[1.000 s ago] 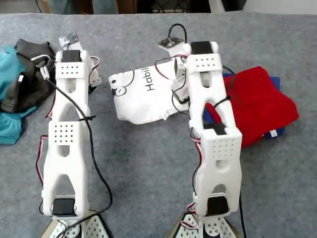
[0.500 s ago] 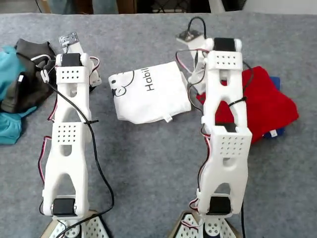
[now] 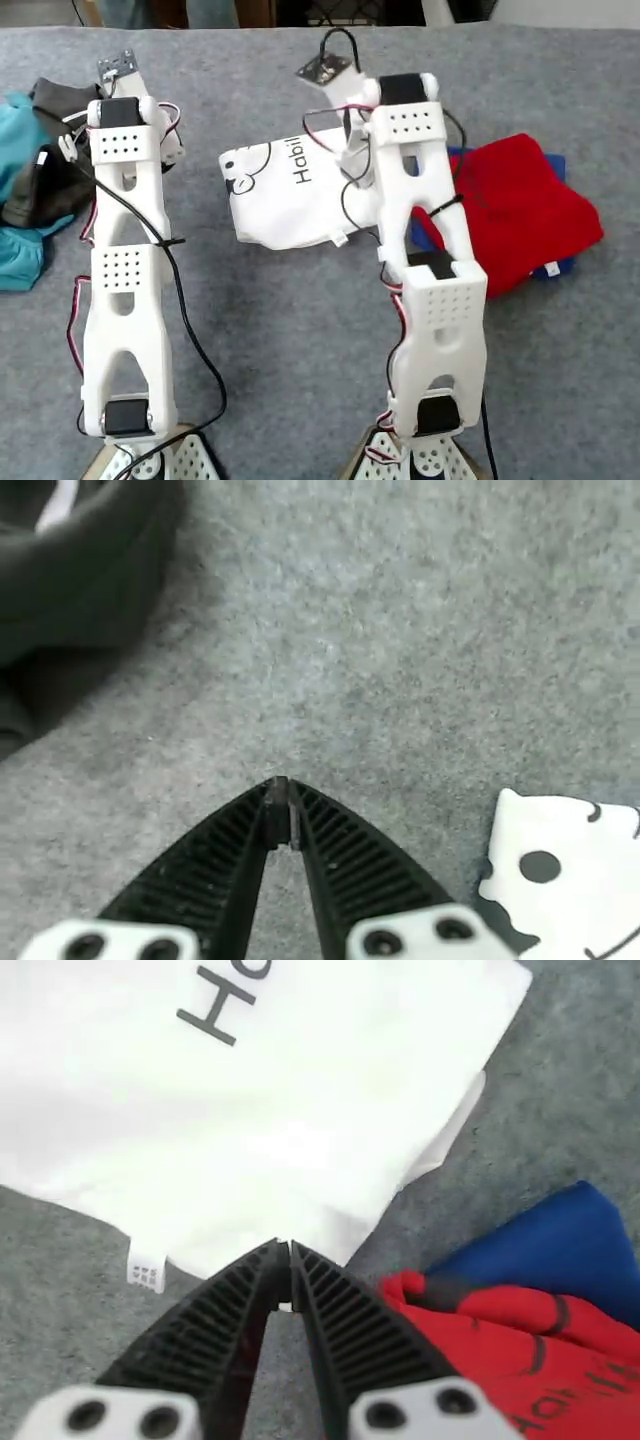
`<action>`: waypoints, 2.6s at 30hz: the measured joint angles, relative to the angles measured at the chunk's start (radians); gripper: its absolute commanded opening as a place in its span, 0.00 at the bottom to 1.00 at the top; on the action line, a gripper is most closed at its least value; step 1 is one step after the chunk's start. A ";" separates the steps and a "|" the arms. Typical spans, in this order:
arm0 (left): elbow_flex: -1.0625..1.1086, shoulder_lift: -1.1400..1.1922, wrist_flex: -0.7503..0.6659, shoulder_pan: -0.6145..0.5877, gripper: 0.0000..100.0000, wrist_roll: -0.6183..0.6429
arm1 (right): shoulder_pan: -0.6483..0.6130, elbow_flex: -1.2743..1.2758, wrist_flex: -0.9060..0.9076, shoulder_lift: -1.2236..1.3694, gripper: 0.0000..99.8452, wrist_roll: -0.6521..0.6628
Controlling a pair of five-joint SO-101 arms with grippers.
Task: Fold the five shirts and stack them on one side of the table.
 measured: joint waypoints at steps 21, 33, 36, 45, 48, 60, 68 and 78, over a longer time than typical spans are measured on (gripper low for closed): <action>0.190 -0.377 0.031 0.014 0.03 0.000 | 0.084 -0.471 0.104 0.167 0.02 0.002; 1.227 -1.033 -0.137 0.255 0.03 -0.040 | 0.066 -0.517 -0.009 0.167 0.02 0.002; 1.493 -1.138 -0.258 0.275 0.03 -0.040 | 0.054 -0.516 -0.087 0.167 0.02 0.002; 1.941 -1.326 -0.595 0.362 0.03 -0.009 | 0.018 -0.470 -0.249 0.359 0.02 -0.028; 2.033 -1.327 -0.692 0.377 0.03 0.011 | 0.018 -0.496 -0.250 0.434 0.02 -0.038; 2.150 -1.332 -0.741 0.428 0.03 0.012 | 0.032 -0.713 -0.207 0.637 0.02 -0.041; 2.053 -1.468 -0.658 0.354 0.03 -0.023 | 0.032 -0.887 -0.075 0.654 0.02 -0.040; 2.012 -1.266 -0.804 0.364 0.03 -0.025 | 0.032 -0.893 -0.078 0.655 0.02 -0.038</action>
